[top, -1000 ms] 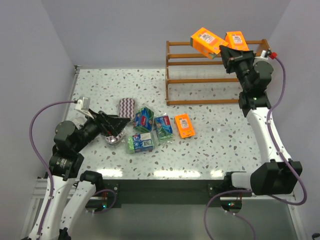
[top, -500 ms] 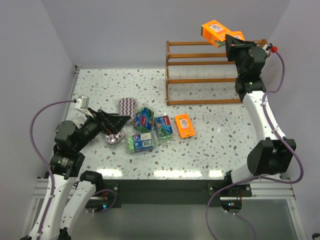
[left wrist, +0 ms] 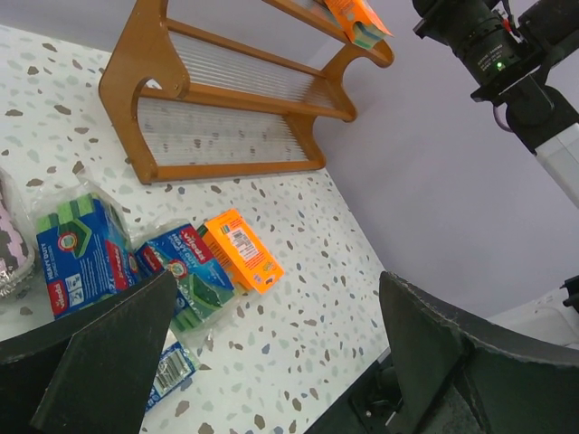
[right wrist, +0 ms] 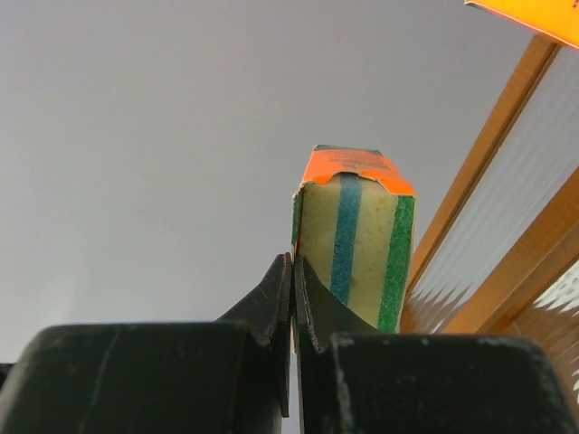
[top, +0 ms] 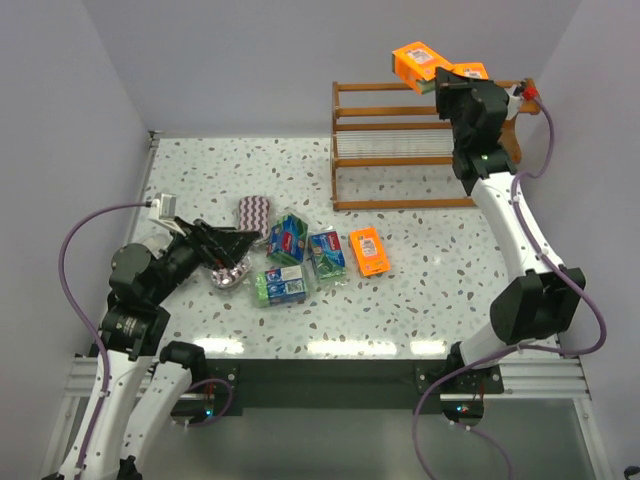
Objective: Place and organize the cleaning sponges onto the shelf
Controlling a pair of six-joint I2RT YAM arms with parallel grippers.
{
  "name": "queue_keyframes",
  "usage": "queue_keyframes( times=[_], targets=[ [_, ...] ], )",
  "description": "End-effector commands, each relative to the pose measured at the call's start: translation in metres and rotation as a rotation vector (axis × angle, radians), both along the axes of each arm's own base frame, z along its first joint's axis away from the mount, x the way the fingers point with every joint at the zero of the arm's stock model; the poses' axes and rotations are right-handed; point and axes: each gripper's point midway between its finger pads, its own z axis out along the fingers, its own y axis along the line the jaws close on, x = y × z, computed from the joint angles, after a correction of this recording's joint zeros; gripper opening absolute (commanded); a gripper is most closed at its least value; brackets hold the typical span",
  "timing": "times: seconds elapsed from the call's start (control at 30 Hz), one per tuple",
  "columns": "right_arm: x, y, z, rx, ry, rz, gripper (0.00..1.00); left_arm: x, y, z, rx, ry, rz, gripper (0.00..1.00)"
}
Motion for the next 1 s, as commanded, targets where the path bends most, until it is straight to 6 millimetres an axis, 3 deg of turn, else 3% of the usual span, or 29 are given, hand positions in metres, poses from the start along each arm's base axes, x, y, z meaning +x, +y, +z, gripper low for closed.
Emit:
queue_keyframes(
  times=[0.0, 0.3, 0.6, 0.97],
  targets=[
    [0.001, -0.012, 0.003, -0.014, 0.016, -0.106, 0.0, -0.001, 0.001, 0.006, -0.022, -0.022, 0.009, 1.0],
    [0.011, -0.013, -0.009, 0.02, 0.008, -0.193, 0.0, -0.004, 0.002, 0.009, -0.006, -0.016, 0.01, 1.0],
    [0.013, -0.018, -0.038, 0.04, 0.034, -0.272, 0.0, -0.007, 0.004, 0.011, 0.013, -0.014, 0.014, 1.0],
    [0.012, -0.005, -0.06, 0.037, 0.071, -0.288, 0.0, -0.008, 0.004, 0.009, 0.03, 0.006, 0.008, 1.0]
  ],
)
